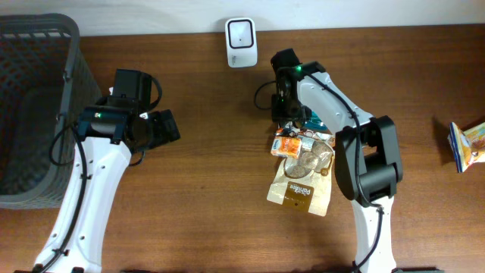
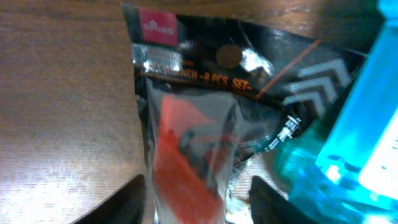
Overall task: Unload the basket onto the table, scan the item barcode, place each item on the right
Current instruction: 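Grasp the hex wrench pack and lift it toward the scanner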
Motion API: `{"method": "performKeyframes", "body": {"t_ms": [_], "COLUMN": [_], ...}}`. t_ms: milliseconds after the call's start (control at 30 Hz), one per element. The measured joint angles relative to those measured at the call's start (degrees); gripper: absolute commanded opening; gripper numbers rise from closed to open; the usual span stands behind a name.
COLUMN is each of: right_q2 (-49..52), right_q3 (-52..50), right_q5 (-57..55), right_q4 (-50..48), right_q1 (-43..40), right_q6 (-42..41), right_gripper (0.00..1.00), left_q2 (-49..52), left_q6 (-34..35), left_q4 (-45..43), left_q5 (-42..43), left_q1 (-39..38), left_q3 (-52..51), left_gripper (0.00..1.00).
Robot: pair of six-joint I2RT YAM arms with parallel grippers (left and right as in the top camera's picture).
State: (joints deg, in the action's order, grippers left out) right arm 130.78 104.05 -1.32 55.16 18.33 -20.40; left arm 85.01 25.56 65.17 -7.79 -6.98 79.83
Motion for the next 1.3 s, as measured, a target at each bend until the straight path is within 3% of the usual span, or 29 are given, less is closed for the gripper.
{"method": "performKeyframes", "body": {"t_ms": [467, 1033, 1167, 1300], "right_q2": [0.07, 0.76, 0.76, 0.79], "right_q3": [-0.98, 18.49, 25.94, 26.88], "right_q5": [-0.55, 0.46, 5.6, 13.44], "right_q4": [-3.65, 2.08, -2.34, -11.5], "right_q1": [0.04, 0.11, 0.11, 0.11], "right_q6": [-0.61, 1.38, 1.36, -0.44], "right_gripper": [0.14, 0.04, 0.04, 0.04], "left_q2": [0.0, -0.02, -0.02, -0.02], "left_q6": [0.0, 0.0, 0.0, 0.0], "left_q4": [0.0, 0.02, 0.02, 0.02], "left_q5": [0.0, 0.0, 0.0, 0.02], "left_q1": [0.0, 0.0, 0.0, 0.0], "left_q3": [0.0, 0.0, 0.0, 0.0], "left_gripper": [0.99, 0.99, 0.99, 0.99]}}
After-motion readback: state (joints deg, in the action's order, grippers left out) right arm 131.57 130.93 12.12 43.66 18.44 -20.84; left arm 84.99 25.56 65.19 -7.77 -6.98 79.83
